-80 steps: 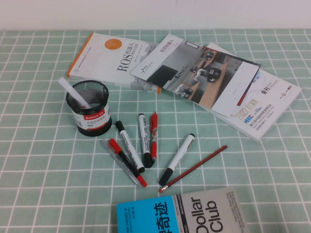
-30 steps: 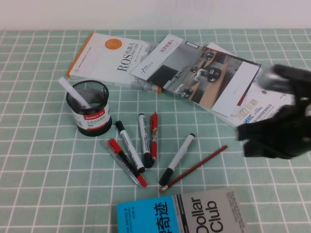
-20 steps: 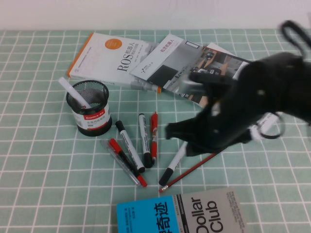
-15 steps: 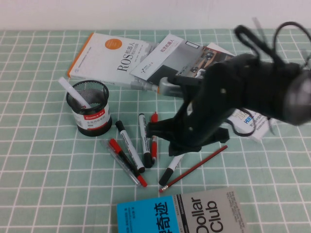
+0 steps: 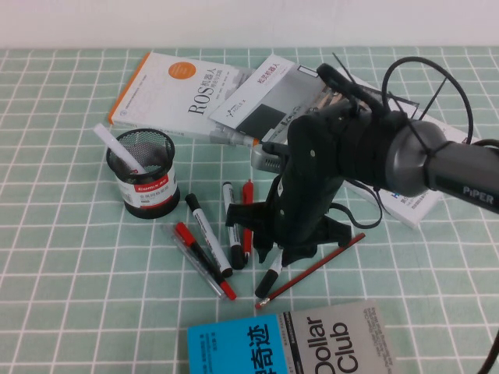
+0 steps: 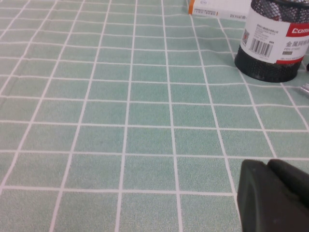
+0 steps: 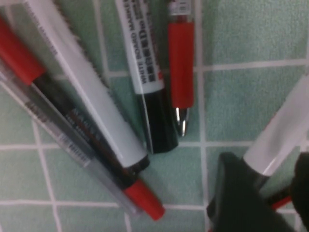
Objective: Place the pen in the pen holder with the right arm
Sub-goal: Pick up the pen on the table
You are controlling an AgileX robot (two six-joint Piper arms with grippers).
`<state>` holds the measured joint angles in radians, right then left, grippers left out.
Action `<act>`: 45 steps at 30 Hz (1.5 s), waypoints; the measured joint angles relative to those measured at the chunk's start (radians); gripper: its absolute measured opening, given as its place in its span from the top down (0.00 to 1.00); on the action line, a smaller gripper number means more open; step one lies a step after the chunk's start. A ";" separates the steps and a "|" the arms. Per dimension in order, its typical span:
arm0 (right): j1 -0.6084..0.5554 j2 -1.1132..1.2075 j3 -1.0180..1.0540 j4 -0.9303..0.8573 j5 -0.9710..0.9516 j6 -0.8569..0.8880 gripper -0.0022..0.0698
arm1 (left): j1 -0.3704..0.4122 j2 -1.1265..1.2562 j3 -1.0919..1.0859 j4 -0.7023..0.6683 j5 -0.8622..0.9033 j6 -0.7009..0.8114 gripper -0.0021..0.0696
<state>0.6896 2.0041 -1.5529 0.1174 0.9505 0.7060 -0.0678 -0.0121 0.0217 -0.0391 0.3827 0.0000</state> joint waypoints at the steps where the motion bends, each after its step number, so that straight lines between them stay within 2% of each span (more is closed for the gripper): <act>1: 0.000 0.002 0.000 0.000 0.000 0.008 0.65 | 0.000 0.000 0.000 0.000 0.000 0.000 0.98; 8: 0.000 0.009 -0.004 -0.067 0.008 0.086 0.56 | 0.000 0.000 0.000 0.000 0.000 0.000 0.98; 30: 0.000 0.071 -0.008 -0.153 -0.032 0.132 0.55 | 0.000 0.000 0.000 0.000 0.000 0.000 0.98; 33: 0.000 0.073 -0.008 -0.153 -0.028 0.132 0.59 | 0.000 0.000 0.000 0.000 0.000 0.000 0.98; 37: -0.002 0.073 -0.008 -0.161 -0.013 0.100 0.78 | 0.000 0.000 0.000 0.000 0.000 0.000 0.98; 38: -0.002 0.073 -0.008 -0.163 -0.013 0.091 0.80 | 0.000 0.000 0.000 0.000 0.000 0.000 0.98; 45: -0.002 0.061 -0.009 -0.173 0.030 -0.021 0.79 | 0.000 0.000 0.000 0.000 0.000 0.000 0.98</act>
<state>0.6878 2.0647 -1.5616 -0.0558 0.9801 0.6855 -0.0678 -0.0121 0.0217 -0.0391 0.3827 0.0000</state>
